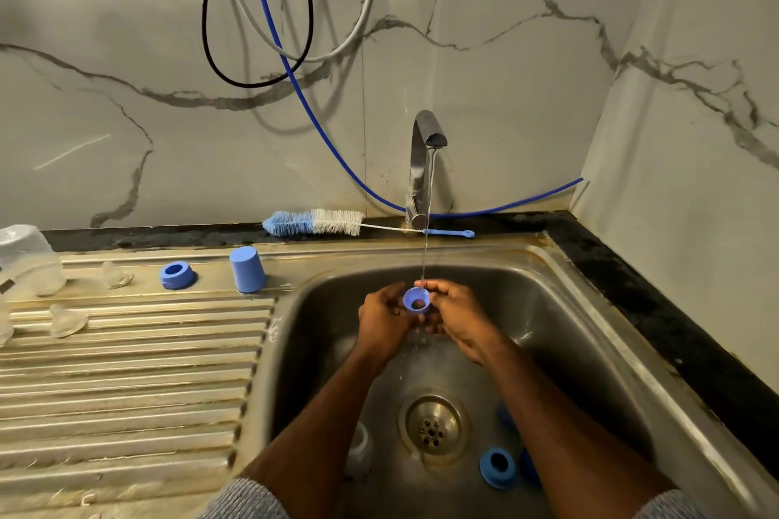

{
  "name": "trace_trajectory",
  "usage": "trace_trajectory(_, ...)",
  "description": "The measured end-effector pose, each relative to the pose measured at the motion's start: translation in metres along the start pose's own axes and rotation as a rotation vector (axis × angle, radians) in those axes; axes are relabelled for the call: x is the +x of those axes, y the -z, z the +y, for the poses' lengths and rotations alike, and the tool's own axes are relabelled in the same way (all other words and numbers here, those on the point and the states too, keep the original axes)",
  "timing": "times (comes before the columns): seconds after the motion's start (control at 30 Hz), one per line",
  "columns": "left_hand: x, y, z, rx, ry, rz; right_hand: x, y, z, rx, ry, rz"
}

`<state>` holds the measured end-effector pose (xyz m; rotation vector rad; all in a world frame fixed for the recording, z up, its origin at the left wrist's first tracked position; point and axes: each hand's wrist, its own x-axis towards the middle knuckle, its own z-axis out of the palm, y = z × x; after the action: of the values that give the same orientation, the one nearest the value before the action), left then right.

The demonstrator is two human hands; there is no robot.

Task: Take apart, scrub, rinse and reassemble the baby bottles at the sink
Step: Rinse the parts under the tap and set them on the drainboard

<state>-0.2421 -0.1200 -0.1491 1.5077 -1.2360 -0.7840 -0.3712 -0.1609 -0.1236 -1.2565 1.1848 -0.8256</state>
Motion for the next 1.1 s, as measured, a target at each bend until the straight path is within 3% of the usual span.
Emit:
trace_trajectory(0.13, 0.002, 0.0, -0.004, 0.126, 0.009, 0.028, -0.001, 0.006, 0.003, -0.008, -0.064, 0.007)
trace_trajectory(0.33, -0.002, -0.005, -0.005, 0.112, 0.033, -0.034, -0.002, 0.021, 0.001, 0.169, -0.172, -0.09)
trace_trajectory(0.5, -0.003, -0.004, -0.006, 0.069, 0.115, -0.13, 0.004, 0.021, 0.006, -0.059, -0.046, -0.055)
trace_trajectory(0.7, -0.007, -0.007, -0.004, -0.023, 0.161, -0.254, 0.009, 0.017, 0.01, -0.439, 0.248, 0.042)
trace_trajectory(0.9, -0.005, -0.005, -0.003, -0.074, 0.036, -0.164, 0.01, 0.007, 0.017, -0.47, 0.323, 0.153)
trace_trajectory(1.1, 0.001, -0.001, -0.007, -0.019, -0.052, 0.041, 0.006, -0.009, 0.021, -0.244, 0.261, 0.068)
